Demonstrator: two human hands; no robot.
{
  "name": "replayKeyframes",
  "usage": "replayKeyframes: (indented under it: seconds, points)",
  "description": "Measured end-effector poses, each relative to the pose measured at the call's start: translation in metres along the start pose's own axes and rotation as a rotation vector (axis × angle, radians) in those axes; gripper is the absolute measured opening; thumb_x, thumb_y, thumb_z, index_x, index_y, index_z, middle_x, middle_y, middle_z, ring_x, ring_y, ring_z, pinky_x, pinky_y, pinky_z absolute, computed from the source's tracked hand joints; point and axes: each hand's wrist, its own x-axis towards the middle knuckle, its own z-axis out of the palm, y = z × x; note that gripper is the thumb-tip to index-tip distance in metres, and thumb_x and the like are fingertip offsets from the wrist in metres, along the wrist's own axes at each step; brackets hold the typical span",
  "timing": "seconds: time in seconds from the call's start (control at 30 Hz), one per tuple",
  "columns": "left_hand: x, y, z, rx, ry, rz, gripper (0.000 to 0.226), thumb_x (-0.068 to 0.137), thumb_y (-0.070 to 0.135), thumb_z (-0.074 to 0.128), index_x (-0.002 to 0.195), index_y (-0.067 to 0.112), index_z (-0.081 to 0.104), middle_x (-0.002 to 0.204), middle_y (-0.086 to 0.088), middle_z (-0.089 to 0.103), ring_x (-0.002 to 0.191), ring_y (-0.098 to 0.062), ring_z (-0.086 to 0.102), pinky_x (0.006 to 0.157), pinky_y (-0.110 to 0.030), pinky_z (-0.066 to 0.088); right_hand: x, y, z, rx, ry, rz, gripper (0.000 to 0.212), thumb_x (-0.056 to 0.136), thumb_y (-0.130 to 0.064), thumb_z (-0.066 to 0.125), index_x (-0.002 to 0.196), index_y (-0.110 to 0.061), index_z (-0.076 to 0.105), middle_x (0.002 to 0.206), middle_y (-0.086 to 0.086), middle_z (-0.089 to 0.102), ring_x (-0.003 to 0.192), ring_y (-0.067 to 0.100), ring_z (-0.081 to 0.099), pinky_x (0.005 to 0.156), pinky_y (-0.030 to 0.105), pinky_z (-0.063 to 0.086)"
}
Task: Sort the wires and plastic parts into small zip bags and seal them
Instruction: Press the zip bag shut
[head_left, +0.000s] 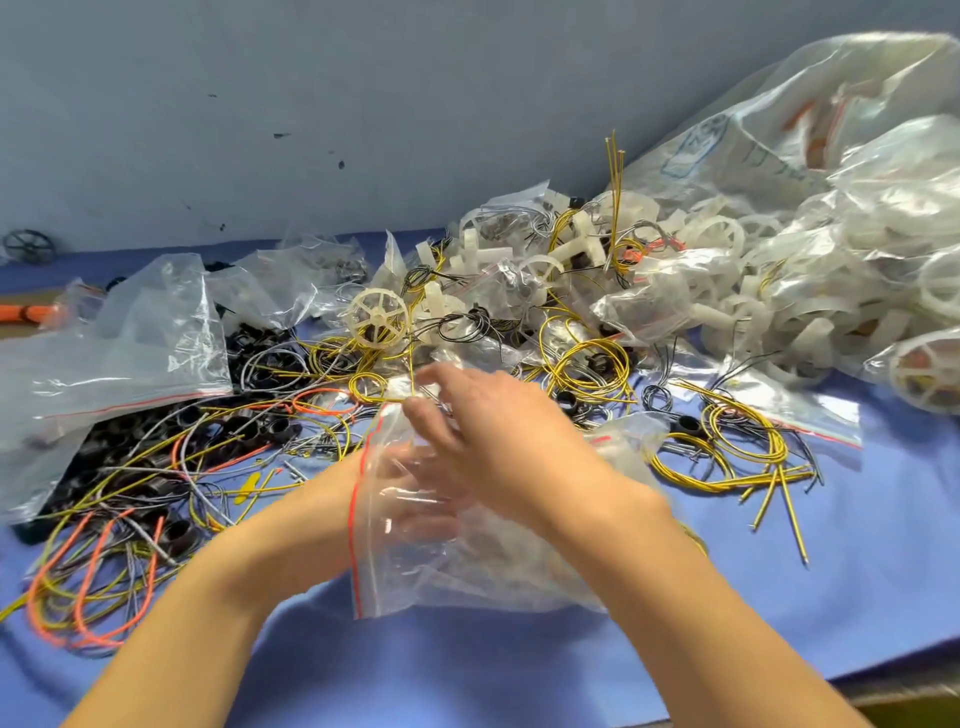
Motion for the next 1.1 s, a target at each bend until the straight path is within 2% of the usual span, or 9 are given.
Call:
replayKeyframes:
  seconds: [0.13,0.23,0.37,0.47,0.53,0.6,0.73,0.87,1.1]
  points:
    - [-0.016,0.001,-0.020,-0.037,0.109,-0.024,0.043,0.082,0.034,0.056,0.102,0.000,0.073,0.101,-0.025,0.071,0.082,-0.029,0.073,0.060,-0.027,0.058,0.009,0.014,0.001,-0.015,-0.115,0.077,0.059,0.094,-0.069,0.031,0.101,-0.021,0.064,0.097,0.003,0.070,0.092,0.028,0.063,0.078,0.038,0.052]
    - [-0.034,-0.004,-0.037,0.020,0.060,-0.079,0.059,0.075,0.060,0.058,0.098,0.009,0.076,0.102,-0.020,0.073,0.078,-0.027,0.073,0.055,-0.027,0.057,0.019,0.008,0.006,0.076,-0.236,0.090,0.069,0.086,-0.078,0.037,0.092,-0.016,0.067,0.087,0.006,0.069,0.083,0.026,0.064,0.076,0.036,0.054]
    - [-0.049,-0.010,-0.034,0.293,-0.103,-0.084,0.064,0.055,0.067,0.081,0.101,0.023,0.074,0.091,-0.013,0.073,0.068,-0.024,0.063,0.055,-0.027,0.053,0.029,0.007,0.010,0.114,-0.269,0.085,0.048,0.091,-0.054,0.058,0.077,-0.009,0.064,0.075,0.008,0.064,0.074,0.027,0.060,0.059,0.028,0.045]
    - [-0.051,-0.006,-0.027,0.552,-0.080,0.015,0.025,0.075,0.051,0.074,0.091,0.032,0.071,0.072,-0.001,0.066,0.059,-0.011,0.059,0.058,-0.028,0.050,0.030,0.005,0.000,0.256,-0.160,0.068,0.034,0.094,-0.038,0.060,0.077,-0.009,0.063,0.073,0.010,0.061,0.069,0.022,0.055,0.057,0.030,0.040]
    - [-0.045,0.004,-0.030,0.605,0.164,0.135,0.005,0.083,0.042,0.073,0.086,0.038,0.070,0.086,0.000,0.069,0.072,-0.008,0.067,0.070,-0.026,0.049,0.028,0.007,-0.016,0.476,0.047,0.061,0.023,0.093,-0.035,0.063,0.084,-0.015,0.069,0.076,0.000,0.064,0.070,0.013,0.057,0.061,0.025,0.042]
    - [-0.041,0.031,-0.029,0.633,0.392,0.309,0.004,0.081,0.042,0.068,0.085,0.043,0.068,0.101,0.004,0.070,0.092,-0.001,0.065,0.085,-0.022,0.046,0.024,0.008,-0.040,0.725,0.311,0.034,0.013,0.091,-0.028,0.067,0.082,-0.019,0.070,0.071,-0.010,0.064,0.063,0.004,0.054,0.059,0.018,0.038]
    - [-0.045,0.095,-0.012,0.678,0.374,0.536,0.011,0.085,0.043,0.063,0.087,0.035,0.070,0.088,0.016,0.073,0.080,0.004,0.067,0.079,-0.025,0.051,0.013,0.007,-0.087,0.939,0.603,-0.035,0.010,0.090,-0.022,0.069,0.080,-0.020,0.069,0.065,-0.016,0.062,0.061,0.003,0.053,0.062,0.012,0.041]
    - [-0.050,0.132,0.010,0.887,0.764,0.973,0.005,0.089,0.038,0.066,0.092,0.034,0.067,0.085,0.023,0.067,0.073,0.007,0.060,0.062,-0.003,0.037,0.010,0.018,-0.106,1.037,0.749,-0.044,0.010,0.091,-0.024,0.068,0.082,-0.018,0.069,0.070,-0.014,0.062,0.062,0.004,0.054,0.064,0.014,0.044]
    - [-0.039,0.138,0.030,0.936,0.832,1.006,0.011,0.088,0.023,0.068,0.090,0.034,0.067,0.081,0.021,0.057,0.083,-0.009,0.055,0.071,-0.003,0.032,0.004,0.031,-0.085,1.082,0.676,0.089,0.009,0.089,-0.022,0.069,0.086,-0.016,0.074,0.076,-0.008,0.068,0.068,0.005,0.053,0.068,0.018,0.045]
